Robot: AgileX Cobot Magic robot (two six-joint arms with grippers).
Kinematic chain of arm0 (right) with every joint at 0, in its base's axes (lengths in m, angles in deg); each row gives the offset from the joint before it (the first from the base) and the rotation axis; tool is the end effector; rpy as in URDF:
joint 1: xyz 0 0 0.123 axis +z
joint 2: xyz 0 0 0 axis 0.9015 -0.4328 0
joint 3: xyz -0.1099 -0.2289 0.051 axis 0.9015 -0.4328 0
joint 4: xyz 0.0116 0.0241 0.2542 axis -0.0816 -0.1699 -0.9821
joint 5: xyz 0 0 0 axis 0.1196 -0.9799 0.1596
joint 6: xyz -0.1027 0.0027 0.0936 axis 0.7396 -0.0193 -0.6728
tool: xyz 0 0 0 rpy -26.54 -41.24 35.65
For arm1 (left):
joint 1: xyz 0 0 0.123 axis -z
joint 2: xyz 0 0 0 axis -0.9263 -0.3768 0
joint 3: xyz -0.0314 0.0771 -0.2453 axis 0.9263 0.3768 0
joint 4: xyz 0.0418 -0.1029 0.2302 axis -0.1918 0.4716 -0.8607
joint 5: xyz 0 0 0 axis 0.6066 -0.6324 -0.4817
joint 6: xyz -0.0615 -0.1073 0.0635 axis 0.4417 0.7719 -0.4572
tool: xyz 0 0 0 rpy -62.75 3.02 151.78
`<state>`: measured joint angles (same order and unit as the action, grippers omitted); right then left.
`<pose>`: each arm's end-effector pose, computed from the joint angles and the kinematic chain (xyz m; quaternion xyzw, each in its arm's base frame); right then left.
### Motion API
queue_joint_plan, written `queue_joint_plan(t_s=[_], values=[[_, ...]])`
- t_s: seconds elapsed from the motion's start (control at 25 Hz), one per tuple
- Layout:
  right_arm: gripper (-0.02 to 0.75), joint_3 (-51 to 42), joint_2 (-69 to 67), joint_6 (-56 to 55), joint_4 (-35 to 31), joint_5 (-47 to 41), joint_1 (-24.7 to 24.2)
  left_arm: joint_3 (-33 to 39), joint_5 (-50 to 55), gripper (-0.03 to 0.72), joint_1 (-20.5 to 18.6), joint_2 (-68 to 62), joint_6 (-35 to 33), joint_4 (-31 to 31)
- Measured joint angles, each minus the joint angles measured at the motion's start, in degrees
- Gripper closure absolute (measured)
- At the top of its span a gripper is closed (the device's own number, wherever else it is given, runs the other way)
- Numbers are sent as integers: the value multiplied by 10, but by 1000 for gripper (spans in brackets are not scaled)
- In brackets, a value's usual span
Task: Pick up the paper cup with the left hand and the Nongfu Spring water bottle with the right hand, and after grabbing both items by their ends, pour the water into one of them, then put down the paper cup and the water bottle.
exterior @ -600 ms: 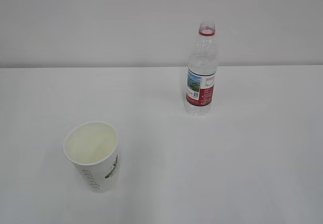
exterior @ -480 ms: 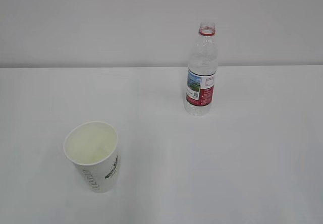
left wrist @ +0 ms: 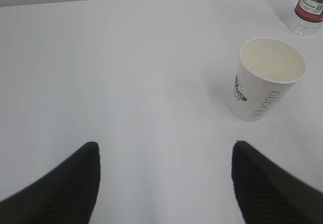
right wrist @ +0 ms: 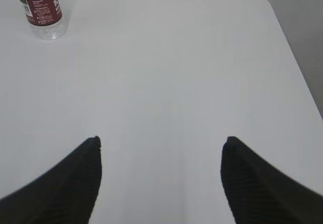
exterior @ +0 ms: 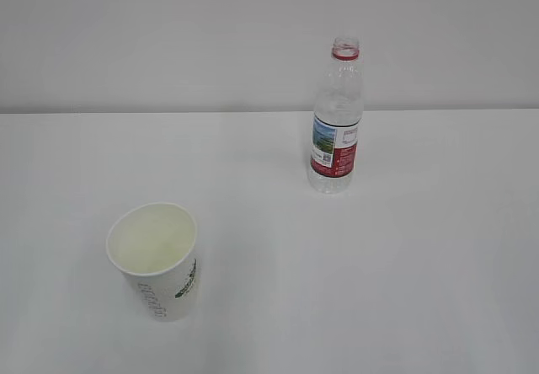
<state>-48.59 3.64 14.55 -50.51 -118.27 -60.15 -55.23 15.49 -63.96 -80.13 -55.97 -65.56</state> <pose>0.0611 -0.0118 0.2475 -0.0266 0.8691 -0.0459 0.4918 0.0623 -0.0164 0.2586 0.0488 0.8579 -0.0561 0.5084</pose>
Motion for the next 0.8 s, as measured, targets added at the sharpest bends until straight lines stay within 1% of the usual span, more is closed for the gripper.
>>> queue_joint_plan(t_s=[0.8], values=[[183, 0, 0, 0, 0, 0, 0, 0, 0, 101, 0, 0, 0, 0]])
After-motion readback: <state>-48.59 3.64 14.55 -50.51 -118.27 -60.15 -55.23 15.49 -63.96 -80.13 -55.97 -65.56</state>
